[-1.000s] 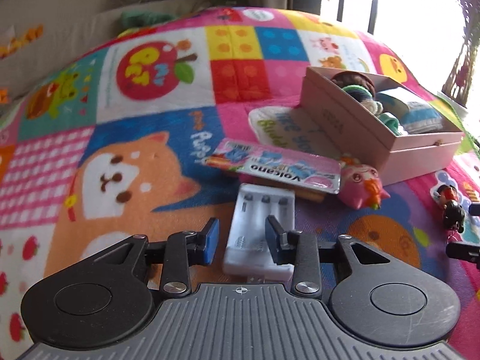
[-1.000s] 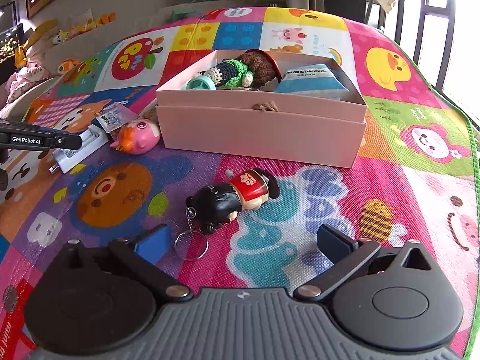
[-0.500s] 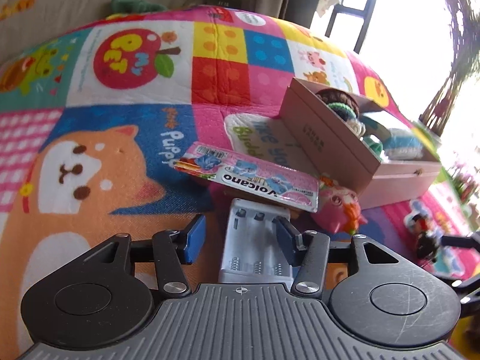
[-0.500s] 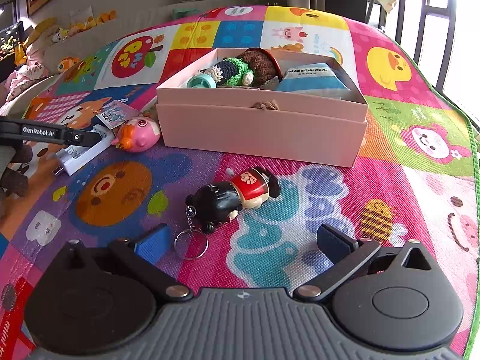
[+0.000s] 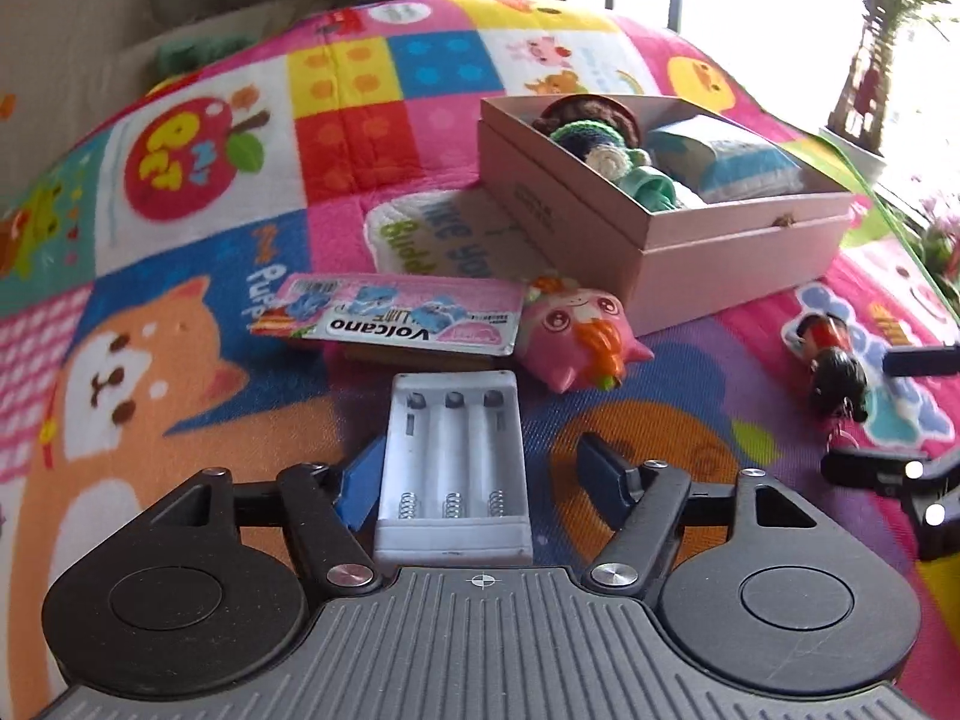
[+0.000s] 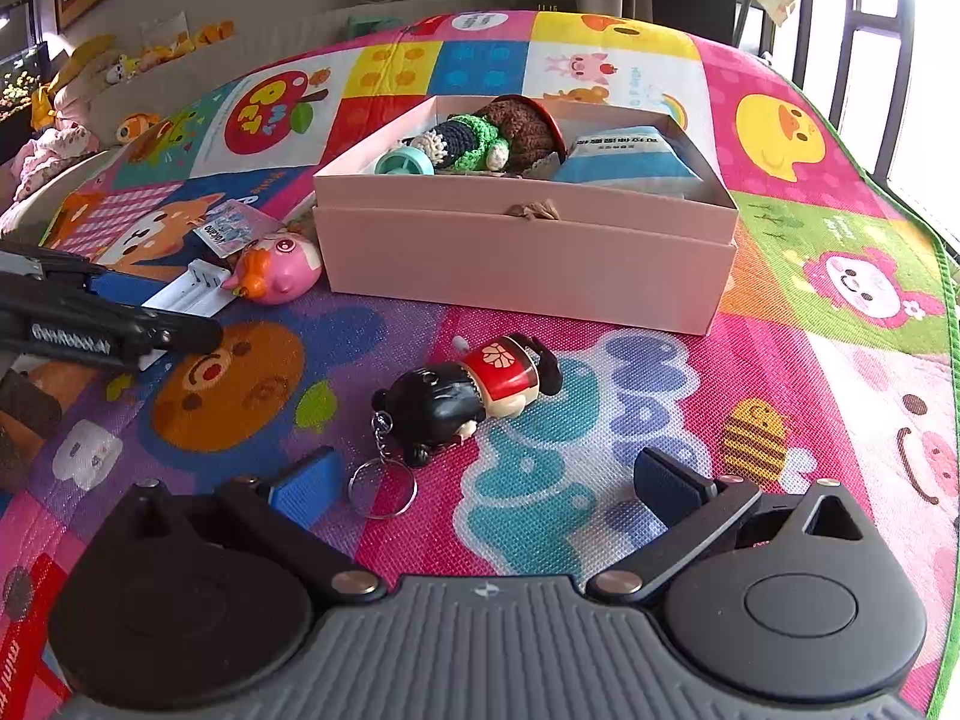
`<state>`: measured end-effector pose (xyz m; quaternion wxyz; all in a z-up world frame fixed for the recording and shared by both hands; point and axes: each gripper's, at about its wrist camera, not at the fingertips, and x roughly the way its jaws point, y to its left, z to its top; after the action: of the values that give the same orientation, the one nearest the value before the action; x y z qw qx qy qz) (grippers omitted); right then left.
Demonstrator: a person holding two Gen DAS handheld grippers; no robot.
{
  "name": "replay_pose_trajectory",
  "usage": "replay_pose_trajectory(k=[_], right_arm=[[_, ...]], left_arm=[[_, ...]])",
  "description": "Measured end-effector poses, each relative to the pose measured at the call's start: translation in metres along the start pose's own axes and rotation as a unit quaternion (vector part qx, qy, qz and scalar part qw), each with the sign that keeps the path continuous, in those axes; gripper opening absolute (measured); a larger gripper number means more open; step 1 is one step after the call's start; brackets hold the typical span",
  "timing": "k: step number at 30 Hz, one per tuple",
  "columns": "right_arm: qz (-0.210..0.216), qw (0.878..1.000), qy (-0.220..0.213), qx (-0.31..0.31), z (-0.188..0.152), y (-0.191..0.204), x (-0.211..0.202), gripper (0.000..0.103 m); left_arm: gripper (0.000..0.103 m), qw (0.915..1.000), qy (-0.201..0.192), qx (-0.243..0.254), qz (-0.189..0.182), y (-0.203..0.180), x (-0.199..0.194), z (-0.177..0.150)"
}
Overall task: Organize objects
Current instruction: 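Grasp the white charger with the left tool while the right tool grasps the keychain doll, then drop the charger into the box with the left tool while the right tool drops the keychain doll in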
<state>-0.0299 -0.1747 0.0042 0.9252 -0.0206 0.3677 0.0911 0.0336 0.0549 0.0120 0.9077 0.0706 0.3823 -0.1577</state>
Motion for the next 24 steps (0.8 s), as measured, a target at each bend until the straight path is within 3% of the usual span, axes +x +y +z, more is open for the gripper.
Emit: replay_pose_trajectory(k=[6,10,12,16,21,24], right_arm=[[0.014,1.000,0.002,-0.026,0.005,0.003,0.003,0.103],[0.031,0.998,-0.001,-0.046,0.013,0.006,0.011,0.102],[0.038,0.998,-0.002,-0.045,0.017,0.006,0.014,0.095],[0.045,0.997,-0.006,-0.061,0.023,0.011,0.011,0.066],[0.045,0.996,-0.029,-0.069,0.024,0.014,-0.018,0.066],[0.048,0.996,-0.048,-0.050,0.027,0.005,-0.045,0.066]], left_arm=[[0.072,0.9999,0.004,-0.012,0.006,0.002,-0.002,0.000],[0.062,0.9997,0.003,-0.022,0.011,0.004,-0.007,-0.004],[0.053,0.9994,-0.001,-0.030,0.018,0.006,-0.011,-0.007],[0.053,0.9988,-0.009,-0.048,0.006,0.009,-0.023,-0.018],[0.052,0.9986,-0.017,-0.049,-0.007,0.009,-0.044,-0.039],[0.052,0.9964,-0.019,-0.072,-0.041,0.010,-0.059,-0.040]])
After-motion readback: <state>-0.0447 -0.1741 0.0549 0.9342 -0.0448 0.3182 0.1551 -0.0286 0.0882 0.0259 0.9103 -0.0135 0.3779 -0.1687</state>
